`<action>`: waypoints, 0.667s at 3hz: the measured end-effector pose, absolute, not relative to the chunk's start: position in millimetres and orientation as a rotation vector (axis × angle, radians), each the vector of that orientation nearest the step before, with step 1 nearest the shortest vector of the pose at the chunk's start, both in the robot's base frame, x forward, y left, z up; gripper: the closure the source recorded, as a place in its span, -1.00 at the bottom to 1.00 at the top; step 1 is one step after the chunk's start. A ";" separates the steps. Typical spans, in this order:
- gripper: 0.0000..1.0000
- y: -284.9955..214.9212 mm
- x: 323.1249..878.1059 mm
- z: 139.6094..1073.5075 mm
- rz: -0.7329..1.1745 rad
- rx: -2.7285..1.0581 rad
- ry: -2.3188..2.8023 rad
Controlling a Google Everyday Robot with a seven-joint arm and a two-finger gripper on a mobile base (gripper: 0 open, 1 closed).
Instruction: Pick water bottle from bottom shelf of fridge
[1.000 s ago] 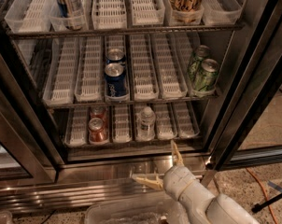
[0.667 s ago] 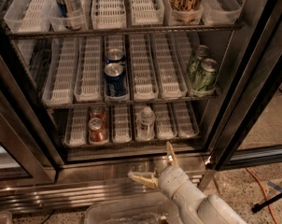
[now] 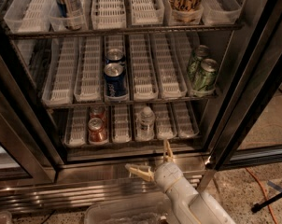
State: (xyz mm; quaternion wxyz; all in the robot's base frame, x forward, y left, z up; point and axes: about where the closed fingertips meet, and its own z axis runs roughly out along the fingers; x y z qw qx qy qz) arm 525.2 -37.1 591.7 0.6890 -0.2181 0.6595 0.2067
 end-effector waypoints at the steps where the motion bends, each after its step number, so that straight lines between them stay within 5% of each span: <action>1: -1.00 -34.2 545.0 596.1 0.460 -0.465 1.429; 2: -1.00 -34.2 545.0 596.1 0.460 -0.465 1.429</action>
Offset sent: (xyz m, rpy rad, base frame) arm 0.0304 0.0027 0.0060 0.0298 -0.0584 -0.0171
